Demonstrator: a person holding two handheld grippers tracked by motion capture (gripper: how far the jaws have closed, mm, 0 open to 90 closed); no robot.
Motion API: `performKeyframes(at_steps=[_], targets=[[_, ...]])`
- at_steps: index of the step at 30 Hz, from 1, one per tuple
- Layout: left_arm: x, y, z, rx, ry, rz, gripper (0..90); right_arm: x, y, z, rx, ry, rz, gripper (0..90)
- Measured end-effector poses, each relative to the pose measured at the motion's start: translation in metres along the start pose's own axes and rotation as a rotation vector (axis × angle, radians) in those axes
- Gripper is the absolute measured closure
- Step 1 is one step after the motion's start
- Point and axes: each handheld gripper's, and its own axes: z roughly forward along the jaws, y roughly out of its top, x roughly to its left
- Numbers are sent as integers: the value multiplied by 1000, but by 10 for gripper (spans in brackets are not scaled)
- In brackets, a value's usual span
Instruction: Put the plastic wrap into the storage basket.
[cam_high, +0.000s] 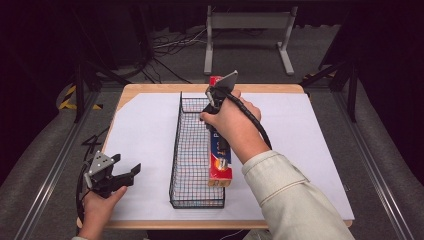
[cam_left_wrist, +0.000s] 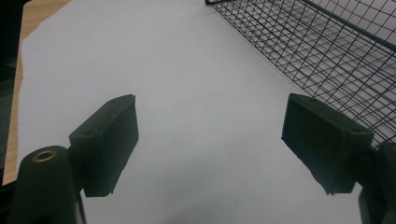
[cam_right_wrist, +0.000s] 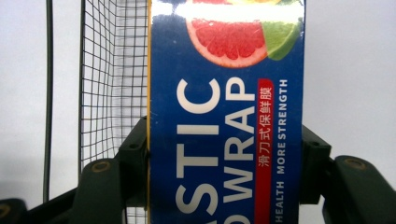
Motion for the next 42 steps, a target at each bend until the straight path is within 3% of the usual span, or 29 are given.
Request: performKeyframes(at_steps=[18, 42], targets=[[1, 0, -1, -1, 2, -1, 190, 23, -3, 24, 45, 4, -22, 394], [4, -2, 0, 2, 6, -12, 190, 26, -13, 66, 70, -15, -42, 392]])
